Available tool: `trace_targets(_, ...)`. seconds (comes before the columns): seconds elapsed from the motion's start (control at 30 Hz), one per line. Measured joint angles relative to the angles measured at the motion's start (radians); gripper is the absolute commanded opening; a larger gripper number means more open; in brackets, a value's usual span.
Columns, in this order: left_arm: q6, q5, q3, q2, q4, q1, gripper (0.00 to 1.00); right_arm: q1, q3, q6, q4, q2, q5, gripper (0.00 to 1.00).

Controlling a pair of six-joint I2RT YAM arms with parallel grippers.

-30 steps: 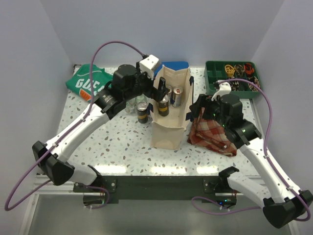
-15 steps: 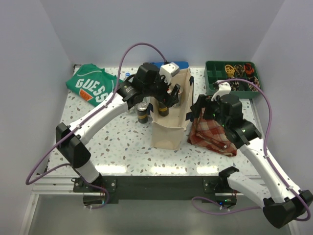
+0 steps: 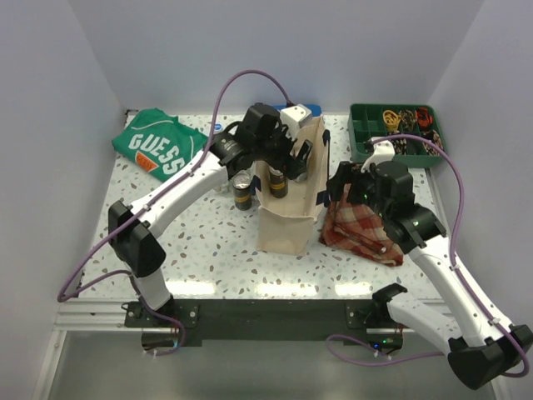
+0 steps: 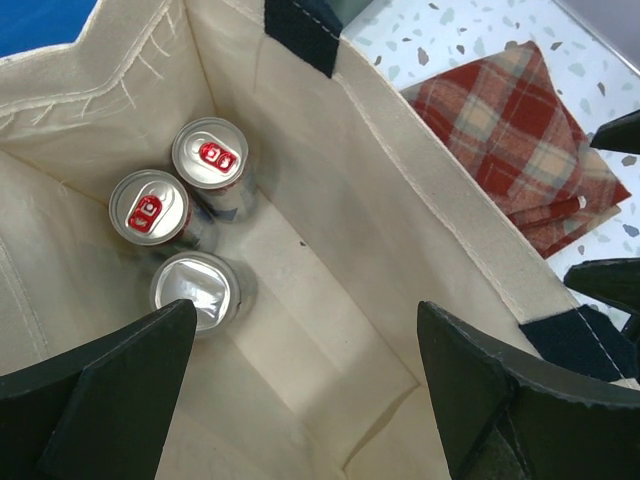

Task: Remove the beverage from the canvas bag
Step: Take out the drink from the canvas bag.

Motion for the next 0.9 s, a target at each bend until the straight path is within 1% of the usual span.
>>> trace_targets(0.17,0.001,-0.03,0.05,0.043,-0.047,-0.001,0.96,0.0,0.0,0.0,-0.001,0.0,0.008,0.83)
trace_targets(0.4,0.008,-0.042,0.064,0.073,-0.098,-0.005,0.98,0.0,0.0,0.0,-0.001,0.0,0.015,0.83)
trace_targets(0.53,0.02,-0.06,0.109,0.097,-0.129,-0.005,0.98,0.0,0.0,0.0,-0.002,0.0,0.016,0.83)
trace_targets(0.9,0.026,-0.092,0.172,0.151,-0.171,-0.005,1.0,0.0,0.0,-0.001,-0.004,0.001,0.023,0.84)
